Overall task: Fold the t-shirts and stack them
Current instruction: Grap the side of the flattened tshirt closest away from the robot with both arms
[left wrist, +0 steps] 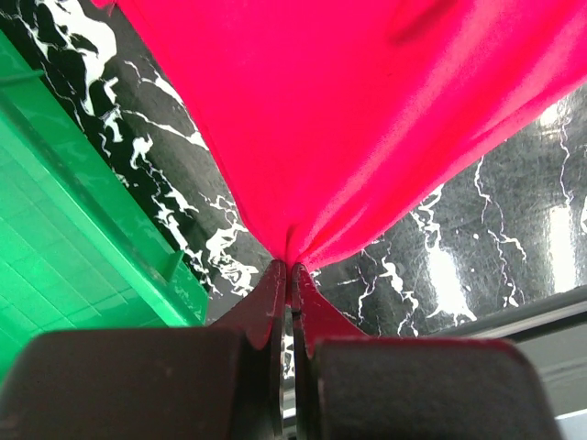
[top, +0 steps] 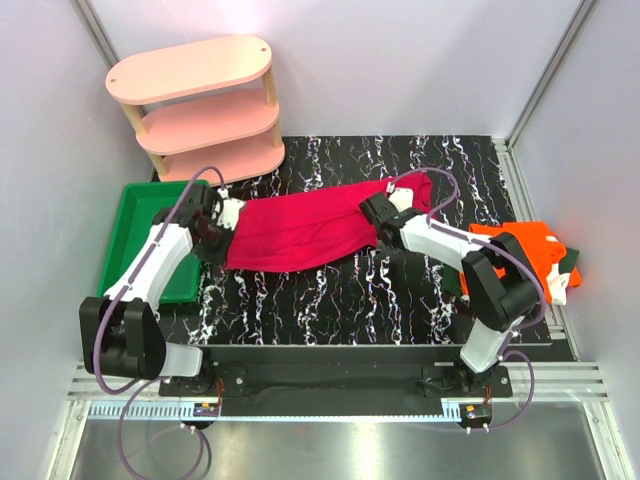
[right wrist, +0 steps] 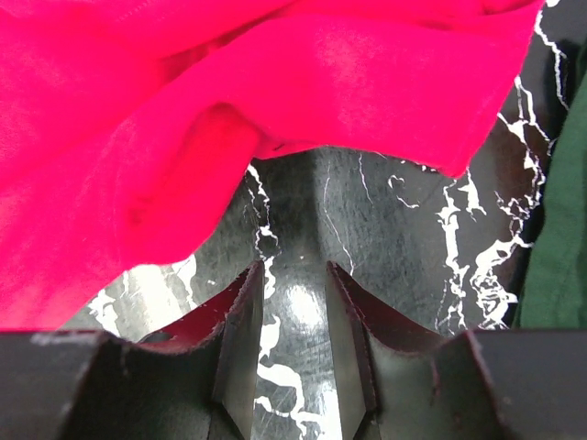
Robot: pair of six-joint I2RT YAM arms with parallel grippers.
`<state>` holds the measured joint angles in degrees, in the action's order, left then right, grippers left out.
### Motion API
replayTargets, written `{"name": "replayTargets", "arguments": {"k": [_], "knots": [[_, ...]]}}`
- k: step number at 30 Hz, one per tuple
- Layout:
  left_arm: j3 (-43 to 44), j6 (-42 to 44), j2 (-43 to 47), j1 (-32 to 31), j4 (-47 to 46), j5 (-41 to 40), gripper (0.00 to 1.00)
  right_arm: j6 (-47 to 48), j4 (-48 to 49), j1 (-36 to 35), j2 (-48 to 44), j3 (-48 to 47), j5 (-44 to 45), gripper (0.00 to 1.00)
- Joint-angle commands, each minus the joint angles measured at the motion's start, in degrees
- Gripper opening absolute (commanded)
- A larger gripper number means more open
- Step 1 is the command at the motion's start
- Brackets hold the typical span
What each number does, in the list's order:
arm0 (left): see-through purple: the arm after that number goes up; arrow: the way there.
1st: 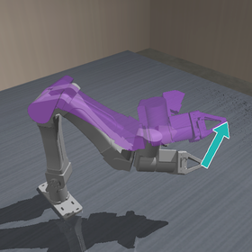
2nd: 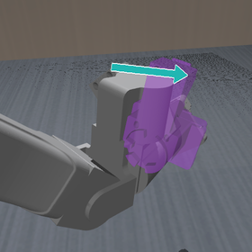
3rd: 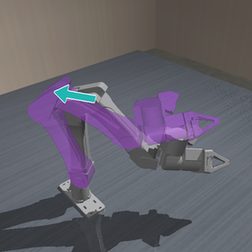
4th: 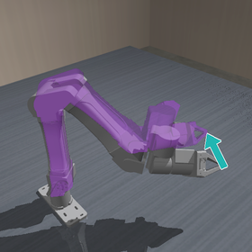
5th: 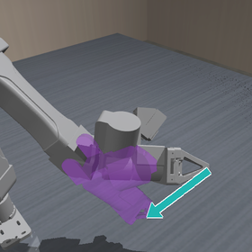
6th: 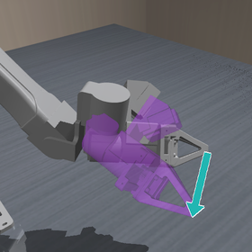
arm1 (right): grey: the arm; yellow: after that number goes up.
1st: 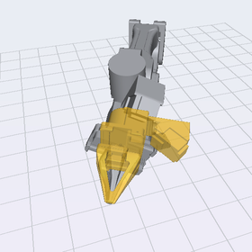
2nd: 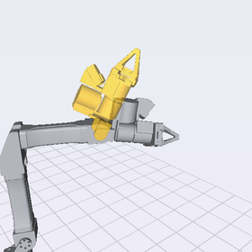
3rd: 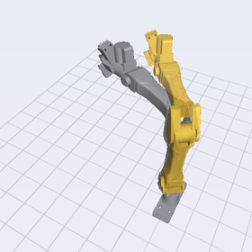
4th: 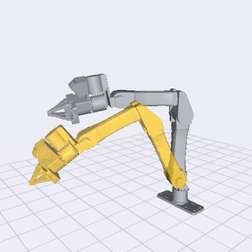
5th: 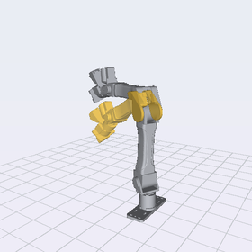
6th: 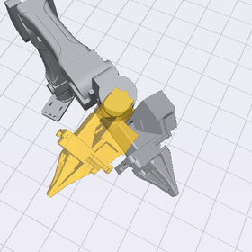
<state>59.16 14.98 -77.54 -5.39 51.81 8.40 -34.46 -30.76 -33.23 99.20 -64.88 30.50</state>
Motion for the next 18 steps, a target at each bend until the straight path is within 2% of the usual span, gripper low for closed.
{"name": "replayTargets", "arguments": {"k": [1,9,18], "knots": [[3.07,-0.83,-0.24,0.38,-1.98,1.09,0.0,0.97,2.72,-0.16,3.01,-1.73,0.88,0.4],[3.25,-1.53,0.37,0.47,-1.89,0.65,0.0,2.29,2.64,0.97,12.59,-10.26,0.88,0.36],[2.63,-2.15,2.21,0.47,-1.63,1.18,0.0,5.01,3.08,2.91,16.9,-19.66,0.61,0.35]]}}
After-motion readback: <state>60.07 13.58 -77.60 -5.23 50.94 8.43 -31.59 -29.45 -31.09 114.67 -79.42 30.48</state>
